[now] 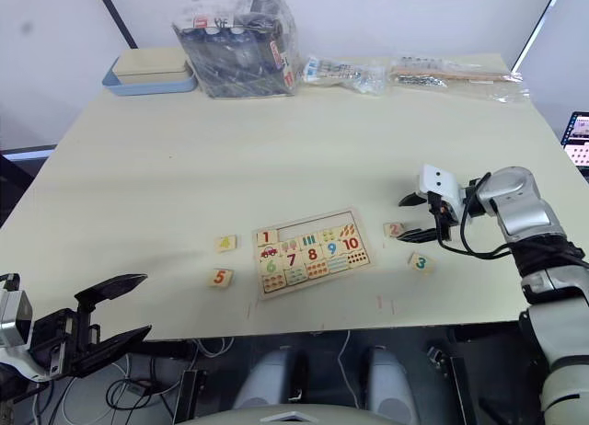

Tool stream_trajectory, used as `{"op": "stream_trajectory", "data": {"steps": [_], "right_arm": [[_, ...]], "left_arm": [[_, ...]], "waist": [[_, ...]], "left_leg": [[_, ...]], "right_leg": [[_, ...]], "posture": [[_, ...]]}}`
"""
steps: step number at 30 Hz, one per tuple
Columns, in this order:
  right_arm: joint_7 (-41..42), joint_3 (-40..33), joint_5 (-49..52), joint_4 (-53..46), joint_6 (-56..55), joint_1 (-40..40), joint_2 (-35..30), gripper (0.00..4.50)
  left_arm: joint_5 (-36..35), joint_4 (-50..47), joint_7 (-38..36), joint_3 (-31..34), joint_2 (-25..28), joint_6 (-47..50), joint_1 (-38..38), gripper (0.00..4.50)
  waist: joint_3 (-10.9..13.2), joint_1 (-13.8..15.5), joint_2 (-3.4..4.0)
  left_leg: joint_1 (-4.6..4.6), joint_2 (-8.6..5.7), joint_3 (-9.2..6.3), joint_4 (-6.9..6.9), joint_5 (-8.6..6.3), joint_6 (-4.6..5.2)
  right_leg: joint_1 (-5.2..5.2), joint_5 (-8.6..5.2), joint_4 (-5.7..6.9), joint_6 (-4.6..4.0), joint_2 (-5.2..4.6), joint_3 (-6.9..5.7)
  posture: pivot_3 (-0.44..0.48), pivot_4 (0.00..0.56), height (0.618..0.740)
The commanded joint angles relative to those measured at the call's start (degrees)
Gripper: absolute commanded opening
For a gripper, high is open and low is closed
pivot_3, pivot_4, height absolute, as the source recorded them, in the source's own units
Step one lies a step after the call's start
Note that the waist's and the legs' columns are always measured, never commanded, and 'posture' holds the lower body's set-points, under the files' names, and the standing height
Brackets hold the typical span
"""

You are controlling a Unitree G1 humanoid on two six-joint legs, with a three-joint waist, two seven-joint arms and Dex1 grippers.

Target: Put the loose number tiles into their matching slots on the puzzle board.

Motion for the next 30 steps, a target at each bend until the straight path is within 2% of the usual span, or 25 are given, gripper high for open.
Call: {"op": "stream_trajectory", "data": {"steps": [1, 12, 15, 17, 30], "right_arm": [[1.69, -0.22, -1.49, 3.95, -4.45, -1.86, 0.46, 4.35], [1.86, -1.54, -3.1, 10.9, -10.35, -3.22, 3.46, 4.35], [2.16, -2.06, -3.07, 11.16, -10.86, -3.13, 3.87, 3.56], [2.05, -2.15, -3.22, 11.01, -11.51, -2.8, 3.94, 2.69], [2.06, -2.69, -3.07, 11.46, -12.63, -2.17, 3.83, 2.69]], "left_arm": [[-1.13, -1.71, -0.49, 1.97, -0.45, -0.47, 1.28, 4.5], [-0.8, -1.7, -0.13, 2.39, -1.72, -1.24, 1.95, 4.5], [-0.98, -1.64, -0.29, 2.43, -1.73, -1.26, 2.01, 4.5], [-1.17, -1.47, -0.52, 2.59, -1.69, -1.28, 2.05, 4.5], [-0.95, 1.62, -1.62, 3.25, -1.89, -2.12, 1.95, 4.5]], "waist": [[0.0, -0.1, 0.01], [0.0, -0.95, 0.0], [0.0, -0.97, 0.01], [0.0, -0.94, 0.01], [0.01, -0.92, 0.02]], "left_leg": [[0.0, 0.0, 0.0, 0.0, 0.0, 0.0], [0.06, 0.02, 0.09, 0.0, 0.0, 0.0], [0.07, 0.03, 0.09, 0.0, 0.0, 0.0], [0.07, 0.04, 0.08, -0.01, 0.0, 0.0], [0.07, 0.04, 0.09, -0.01, 0.0, -0.01]], "right_leg": [[0.0, 0.0, 0.0, 0.0, 0.0, 0.0], [0.02, 0.01, 0.02, 0.0, 0.04, 0.05], [0.02, 0.02, 0.02, -0.02, 0.04, 0.06], [0.02, 0.02, 0.02, -0.02, 0.04, 0.07], [0.01, 0.02, 0.02, -0.03, 0.02, 0.08]], "posture": [[0.0, 0.15, 0.74], [0.0, 0.15, 0.74], [0.0, 0.15, 0.74], [0.0, 0.15, 0.74], [0.0, 0.15, 0.74]]}}
